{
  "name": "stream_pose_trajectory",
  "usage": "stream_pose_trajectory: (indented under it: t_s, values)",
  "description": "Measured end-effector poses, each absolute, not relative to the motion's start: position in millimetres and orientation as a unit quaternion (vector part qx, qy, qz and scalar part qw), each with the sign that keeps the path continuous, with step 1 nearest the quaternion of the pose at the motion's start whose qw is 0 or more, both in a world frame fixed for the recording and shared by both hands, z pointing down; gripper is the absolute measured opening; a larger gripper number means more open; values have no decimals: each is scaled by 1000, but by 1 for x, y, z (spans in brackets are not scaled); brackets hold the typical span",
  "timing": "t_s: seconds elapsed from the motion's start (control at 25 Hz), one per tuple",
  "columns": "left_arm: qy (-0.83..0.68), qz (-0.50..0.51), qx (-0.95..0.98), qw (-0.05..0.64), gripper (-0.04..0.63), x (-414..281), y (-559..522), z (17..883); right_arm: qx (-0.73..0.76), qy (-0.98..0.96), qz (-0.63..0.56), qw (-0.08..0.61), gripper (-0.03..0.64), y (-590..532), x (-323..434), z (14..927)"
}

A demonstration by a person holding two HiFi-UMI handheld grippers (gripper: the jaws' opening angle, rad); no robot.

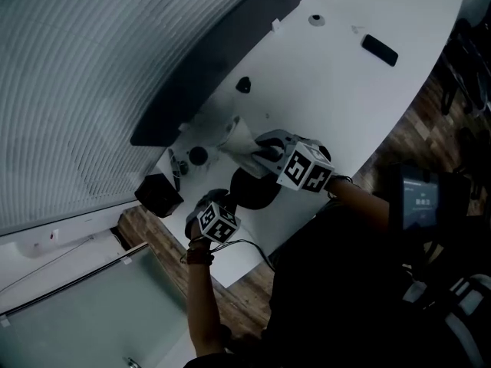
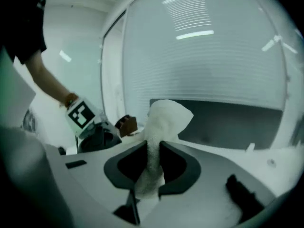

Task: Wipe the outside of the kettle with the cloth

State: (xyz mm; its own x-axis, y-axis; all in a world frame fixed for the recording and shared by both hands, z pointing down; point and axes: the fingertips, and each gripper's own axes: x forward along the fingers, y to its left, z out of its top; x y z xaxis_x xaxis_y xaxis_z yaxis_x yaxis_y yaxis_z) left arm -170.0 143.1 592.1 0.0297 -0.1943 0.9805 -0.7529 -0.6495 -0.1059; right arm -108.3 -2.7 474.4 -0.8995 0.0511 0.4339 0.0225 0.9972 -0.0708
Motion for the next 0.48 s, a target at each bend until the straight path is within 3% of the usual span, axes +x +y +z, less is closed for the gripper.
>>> stream_pose_trajectory:
  t_s: [0.12, 0.16, 0.32, 0.48]
  values:
    - [-366, 588, 679, 242, 129, -172, 149, 594, 21, -968, 220, 119, 71, -37, -74, 477]
    - [-372, 585, 679, 242, 129, -173, 151, 595, 33, -965, 232, 116, 71, -43, -61, 484]
    - [-392, 582, 669, 244, 129, -176, 154, 599, 44, -958, 173, 225, 71, -40, -24, 539]
    - [-425, 585, 623, 298, 129, -177, 153, 600, 27, -947, 247, 206, 71, -23, -17, 554]
